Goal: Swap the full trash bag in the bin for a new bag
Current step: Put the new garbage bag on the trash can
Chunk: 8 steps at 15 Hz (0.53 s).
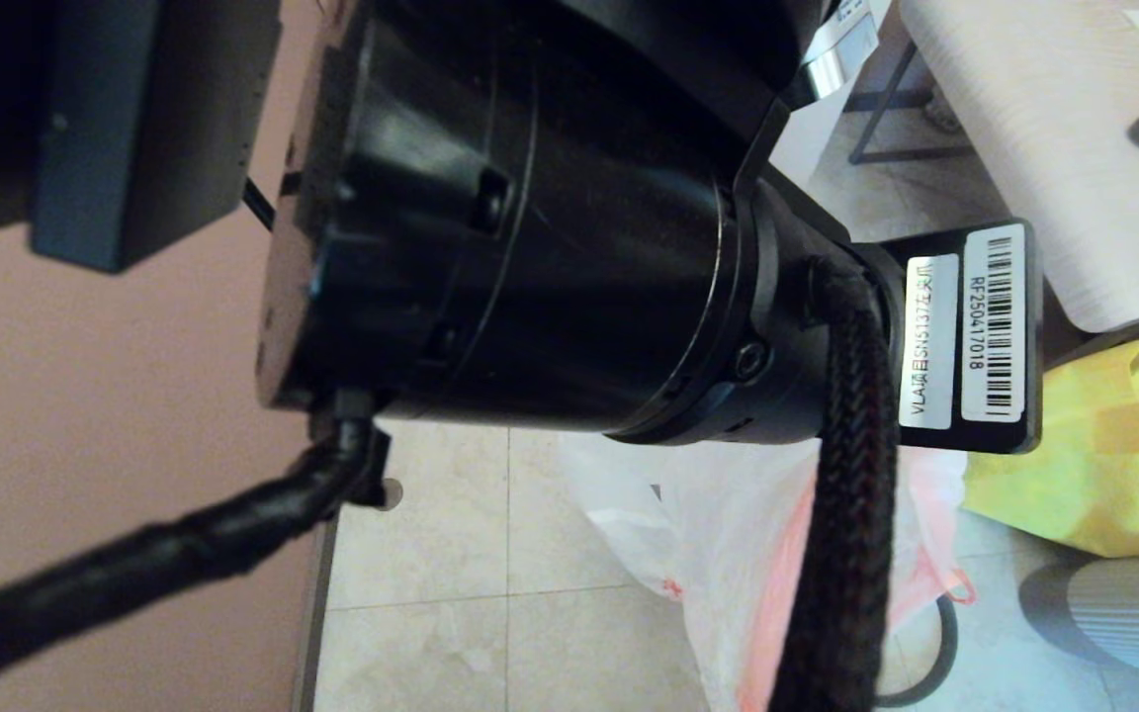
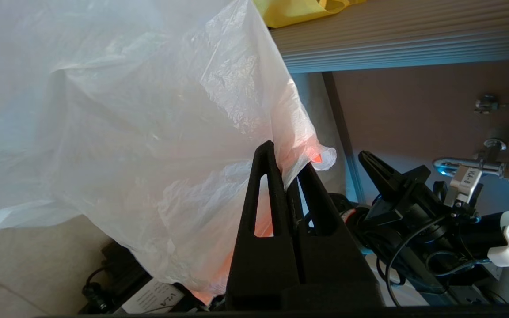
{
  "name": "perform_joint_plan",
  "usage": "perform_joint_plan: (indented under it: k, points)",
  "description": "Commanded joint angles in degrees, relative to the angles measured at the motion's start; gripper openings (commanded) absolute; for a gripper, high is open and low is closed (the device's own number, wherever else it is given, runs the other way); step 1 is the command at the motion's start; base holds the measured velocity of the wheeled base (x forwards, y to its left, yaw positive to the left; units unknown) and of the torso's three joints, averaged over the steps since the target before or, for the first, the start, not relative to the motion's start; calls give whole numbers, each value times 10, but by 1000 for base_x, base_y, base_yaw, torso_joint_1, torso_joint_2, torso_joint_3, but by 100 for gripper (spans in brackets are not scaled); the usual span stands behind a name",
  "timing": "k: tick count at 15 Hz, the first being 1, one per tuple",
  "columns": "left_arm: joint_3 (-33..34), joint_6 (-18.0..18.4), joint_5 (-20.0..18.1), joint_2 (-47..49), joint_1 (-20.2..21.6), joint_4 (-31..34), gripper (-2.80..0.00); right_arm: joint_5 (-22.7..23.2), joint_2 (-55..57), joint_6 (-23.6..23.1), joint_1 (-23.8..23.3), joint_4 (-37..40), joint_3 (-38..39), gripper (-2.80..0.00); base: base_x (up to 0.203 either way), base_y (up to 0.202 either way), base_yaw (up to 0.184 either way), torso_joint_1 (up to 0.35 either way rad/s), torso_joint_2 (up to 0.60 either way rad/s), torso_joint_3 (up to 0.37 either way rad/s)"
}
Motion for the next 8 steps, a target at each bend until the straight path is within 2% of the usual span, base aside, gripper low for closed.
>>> perform_joint_plan:
  k: [1, 8]
  points:
    - [0, -2, 1, 3, -3, 2, -280, 0, 1, 0, 0, 0, 0, -280, 0, 0, 0, 0, 0, 0]
    - [0, -2, 0, -14, -19, 4, -280, 0, 0, 0, 1, 0, 0, -280, 0, 0, 0, 0, 0, 0]
